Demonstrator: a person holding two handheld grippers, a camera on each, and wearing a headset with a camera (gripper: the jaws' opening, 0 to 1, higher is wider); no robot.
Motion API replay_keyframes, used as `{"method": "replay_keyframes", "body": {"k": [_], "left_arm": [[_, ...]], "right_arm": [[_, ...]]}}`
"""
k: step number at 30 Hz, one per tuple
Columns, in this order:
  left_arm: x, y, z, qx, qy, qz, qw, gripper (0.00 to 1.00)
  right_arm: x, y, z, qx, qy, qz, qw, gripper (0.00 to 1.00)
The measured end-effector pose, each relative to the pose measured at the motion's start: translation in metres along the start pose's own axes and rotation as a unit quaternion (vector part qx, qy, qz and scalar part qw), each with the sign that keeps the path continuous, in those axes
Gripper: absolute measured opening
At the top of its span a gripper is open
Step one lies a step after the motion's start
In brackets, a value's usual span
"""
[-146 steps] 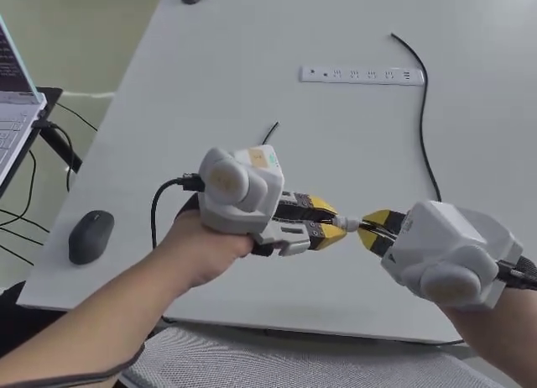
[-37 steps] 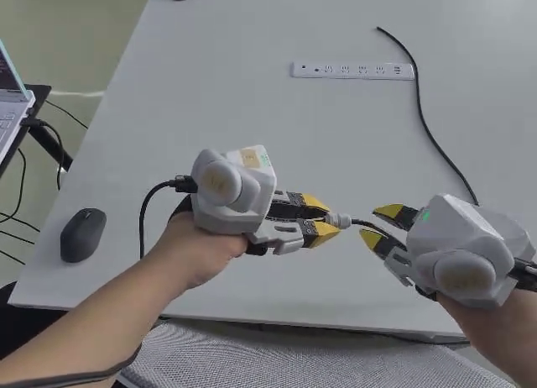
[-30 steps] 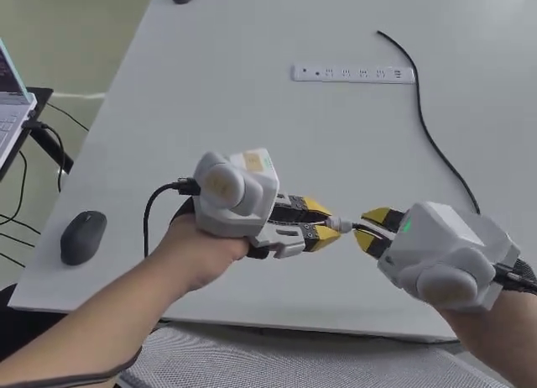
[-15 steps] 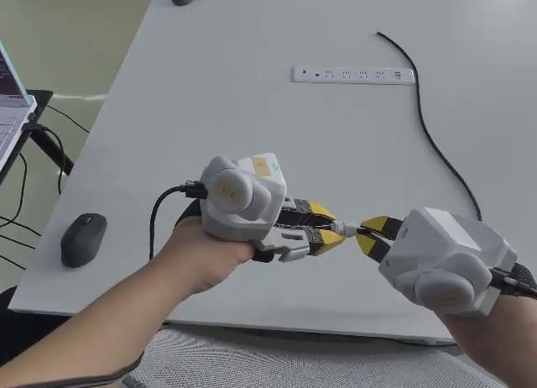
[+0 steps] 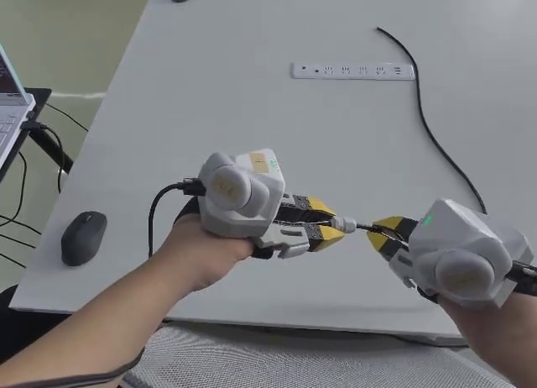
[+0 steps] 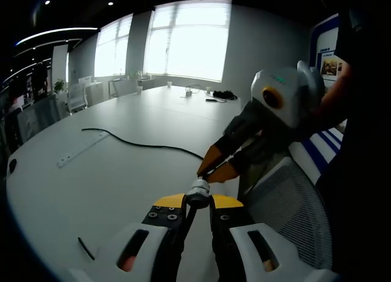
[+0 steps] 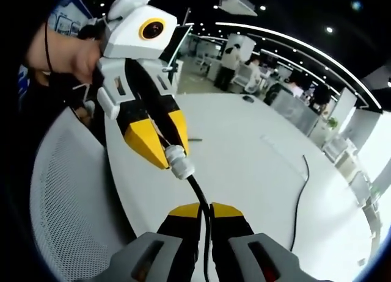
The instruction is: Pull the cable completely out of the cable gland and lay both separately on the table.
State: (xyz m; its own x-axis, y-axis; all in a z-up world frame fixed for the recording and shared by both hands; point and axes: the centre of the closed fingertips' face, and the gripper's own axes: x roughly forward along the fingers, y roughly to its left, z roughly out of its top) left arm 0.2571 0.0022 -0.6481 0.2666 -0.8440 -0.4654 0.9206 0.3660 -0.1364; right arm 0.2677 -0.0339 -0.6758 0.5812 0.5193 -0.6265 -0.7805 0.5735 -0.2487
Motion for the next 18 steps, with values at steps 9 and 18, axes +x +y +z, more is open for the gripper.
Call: {"method": "replay_keyframes", "body": {"k": [9,18], "left_arm": [[-0.005,0.002,0.002,-0.004,-0.007,0.002,1.0,0.15],[-0.006,0.003,0.004,-0.007,-0.016,0.003,0.9998,0.15]], "right_arm": [[0.001,-0.012,-0.018,0.062,0.009,-0.018,0.9979,0.0],[0.004,-0.024,-0.034,0.108,0.01,-0.043,0.9932,0.0]]}}
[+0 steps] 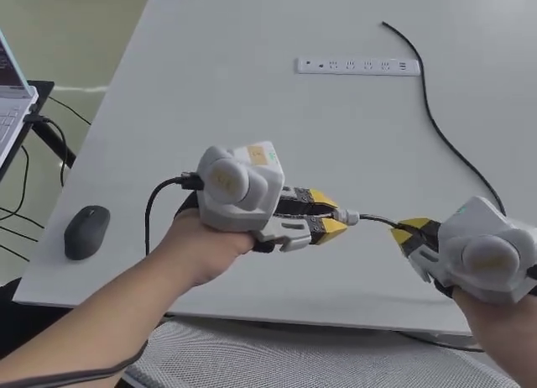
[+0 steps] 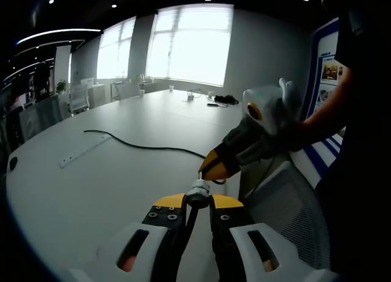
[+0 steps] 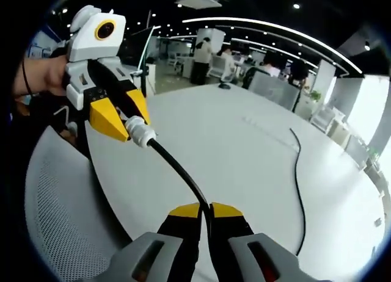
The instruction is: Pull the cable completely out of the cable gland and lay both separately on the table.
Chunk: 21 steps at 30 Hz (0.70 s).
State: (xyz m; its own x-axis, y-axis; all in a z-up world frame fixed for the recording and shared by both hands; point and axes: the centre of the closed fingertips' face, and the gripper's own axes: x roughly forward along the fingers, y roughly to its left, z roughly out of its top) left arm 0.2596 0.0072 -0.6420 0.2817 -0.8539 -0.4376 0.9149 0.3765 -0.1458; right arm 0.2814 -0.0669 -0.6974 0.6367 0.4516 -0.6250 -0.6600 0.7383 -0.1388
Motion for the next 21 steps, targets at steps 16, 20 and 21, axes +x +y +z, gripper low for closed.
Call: {"method": "replay_keyframes", "body": {"k": [16,20,21], "left_arm": [[-0.003,0.001,-0.004,0.012,0.005,0.003,0.9999,0.15],[-0.002,0.001,-0.006,0.014,0.006,0.005,0.9999,0.15],[-0.003,0.001,-0.006,0.014,0.006,0.005,0.9999,0.15]], "right_arm": [[0.012,-0.002,-0.019,0.078,0.023,-0.01,0.9967,0.0],[0.012,-0.001,-0.02,0.079,0.026,-0.011,0.9965,0.0],[0.011,-0.001,-0.02,0.078,0.026,-0.011,0.9965,0.0]]}}
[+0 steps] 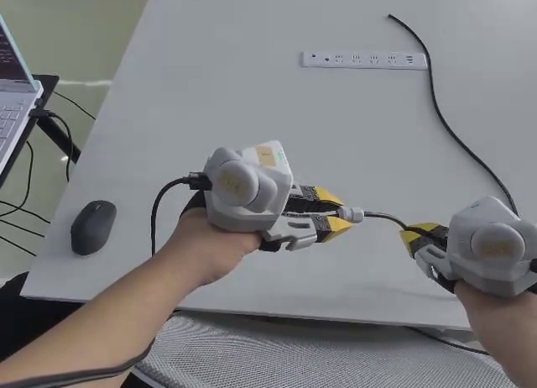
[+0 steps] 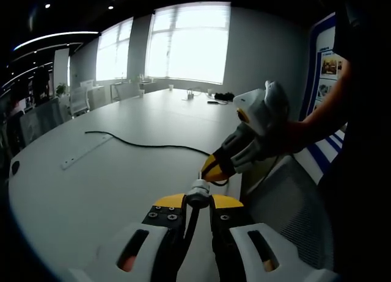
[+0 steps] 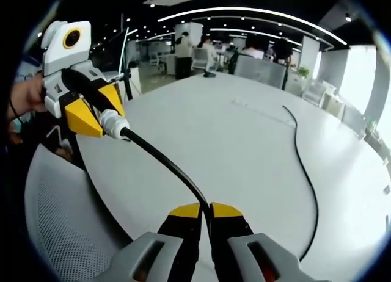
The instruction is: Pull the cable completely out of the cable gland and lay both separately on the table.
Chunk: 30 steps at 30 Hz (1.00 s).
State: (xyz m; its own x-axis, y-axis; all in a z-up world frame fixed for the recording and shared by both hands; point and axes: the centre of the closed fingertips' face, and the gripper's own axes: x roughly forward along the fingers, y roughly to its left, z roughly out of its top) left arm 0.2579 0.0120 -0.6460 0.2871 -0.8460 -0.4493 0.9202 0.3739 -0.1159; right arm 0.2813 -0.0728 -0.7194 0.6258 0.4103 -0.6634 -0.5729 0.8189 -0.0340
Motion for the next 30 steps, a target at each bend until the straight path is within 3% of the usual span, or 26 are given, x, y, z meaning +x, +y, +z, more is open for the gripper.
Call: {"method": "replay_keyframes", "body": {"k": [23,30], "left_arm": [[-0.007,0.009,-0.002,-0.007,0.001,0.018,0.9998,0.15],[-0.007,0.005,-0.004,-0.001,0.007,0.018,0.9998,0.15]], "right_arm": [[-0.012,0.013,0.004,-0.056,-0.009,0.021,0.9982,0.02],[-0.022,0.024,0.014,-0.093,-0.02,0.031,0.9949,0.11]]}}
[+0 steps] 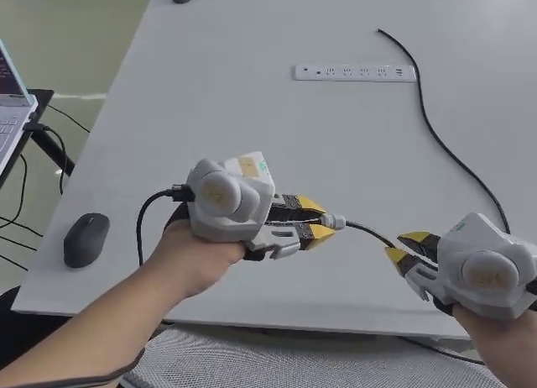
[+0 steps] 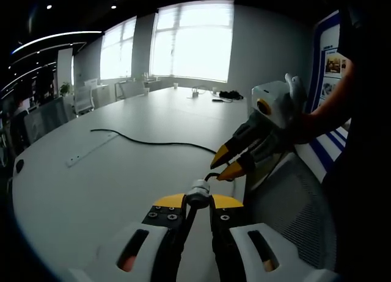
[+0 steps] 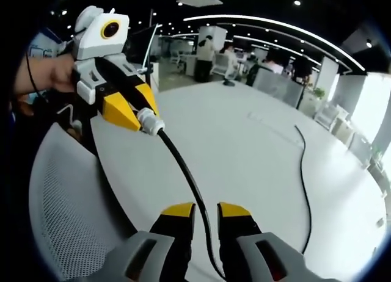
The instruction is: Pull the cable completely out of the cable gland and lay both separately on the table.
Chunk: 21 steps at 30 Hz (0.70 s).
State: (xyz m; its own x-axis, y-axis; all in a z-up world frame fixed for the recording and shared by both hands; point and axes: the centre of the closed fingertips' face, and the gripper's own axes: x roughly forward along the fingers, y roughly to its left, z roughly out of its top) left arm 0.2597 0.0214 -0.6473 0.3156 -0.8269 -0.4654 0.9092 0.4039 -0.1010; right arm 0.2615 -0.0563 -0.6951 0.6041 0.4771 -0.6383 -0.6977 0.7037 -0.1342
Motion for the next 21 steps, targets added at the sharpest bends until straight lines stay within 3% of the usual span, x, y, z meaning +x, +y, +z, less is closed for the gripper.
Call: {"method": "replay_keyframes", "body": {"k": [3,7,11,14,21], "left_arm": [[0.0,-0.001,0.001,-0.003,-0.003,-0.001,1.0,0.15],[0.0,-0.003,0.0,-0.005,0.0,-0.002,1.0,0.15],[0.0,-0.005,-0.002,-0.003,0.003,-0.001,1.0,0.15],[0.0,-0.007,-0.002,-0.003,0.002,0.0,1.0,0.15],[0.003,-0.011,-0.002,0.0,0.001,0.0,1.0,0.15]], "right_arm": [[-0.003,0.008,0.011,-0.036,-0.008,0.008,0.9993,0.13],[-0.005,0.014,0.027,-0.102,-0.018,0.013,0.9946,0.14],[-0.005,0.023,0.04,-0.116,-0.029,0.026,0.9924,0.13],[-0.002,0.033,0.046,-0.142,-0.031,0.047,0.9882,0.11],[0.002,0.042,0.051,-0.19,-0.029,0.052,0.98,0.07]]}}
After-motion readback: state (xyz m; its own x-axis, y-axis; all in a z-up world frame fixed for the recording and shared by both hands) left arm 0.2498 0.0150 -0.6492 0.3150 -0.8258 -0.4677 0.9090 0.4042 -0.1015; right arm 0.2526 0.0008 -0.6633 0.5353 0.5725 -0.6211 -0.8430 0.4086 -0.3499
